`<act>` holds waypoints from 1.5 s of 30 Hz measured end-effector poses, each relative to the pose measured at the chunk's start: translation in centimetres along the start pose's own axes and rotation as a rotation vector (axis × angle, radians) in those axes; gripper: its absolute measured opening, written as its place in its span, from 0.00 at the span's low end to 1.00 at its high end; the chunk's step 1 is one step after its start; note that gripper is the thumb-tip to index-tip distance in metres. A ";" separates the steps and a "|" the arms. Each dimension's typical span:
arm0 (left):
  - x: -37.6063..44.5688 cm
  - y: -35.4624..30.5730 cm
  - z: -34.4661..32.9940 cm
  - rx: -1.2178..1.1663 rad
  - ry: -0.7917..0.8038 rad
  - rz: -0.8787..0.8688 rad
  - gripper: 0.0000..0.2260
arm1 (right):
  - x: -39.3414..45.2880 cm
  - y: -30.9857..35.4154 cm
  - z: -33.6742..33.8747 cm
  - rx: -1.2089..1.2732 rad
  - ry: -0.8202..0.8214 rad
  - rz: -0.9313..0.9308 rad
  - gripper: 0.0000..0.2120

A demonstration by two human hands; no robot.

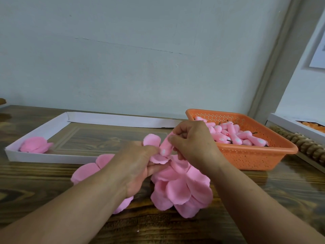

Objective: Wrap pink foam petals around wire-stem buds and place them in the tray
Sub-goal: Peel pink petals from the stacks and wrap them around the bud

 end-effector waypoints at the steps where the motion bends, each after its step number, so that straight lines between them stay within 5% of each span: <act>1: 0.0 0.0 0.0 0.020 -0.020 -0.004 0.07 | -0.1 0.1 -0.1 -0.023 0.010 0.014 0.12; 8: -0.3 -0.5 0.4 0.218 -0.087 -0.016 0.10 | -0.6 1.5 -0.4 -0.192 0.244 0.183 0.09; 17: -1.2 -0.3 -0.2 0.378 0.043 -0.034 0.16 | -0.8 1.7 -0.3 -0.296 0.298 0.205 0.08; 28: -1.5 -0.8 -0.4 0.542 0.130 -0.103 0.41 | -1.1 2.6 -0.1 -0.276 0.291 0.249 0.07; 37: -1.3 -1.3 -0.5 0.387 0.158 -0.036 0.37 | -0.6 2.5 0.2 -0.137 0.192 0.185 0.07; 41: -1.3 -1.5 -0.3 0.256 0.102 -0.011 0.14 | -0.1 1.4 0.7 0.073 0.103 0.022 0.11; 45: -1.0 -1.2 0.0 0.242 0.106 0.008 0.04 | -0.2 1.1 0.5 0.165 0.086 -0.033 0.11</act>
Point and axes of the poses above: each hand's wrist, its own x-axis towards the middle knuckle, its own z-axis out of the back of the hand, y = z × x, the point moved 3 cm from there along x, towards the middle knuckle, and after that the axes turned 5 degrees about z, right-handed, at the moved point
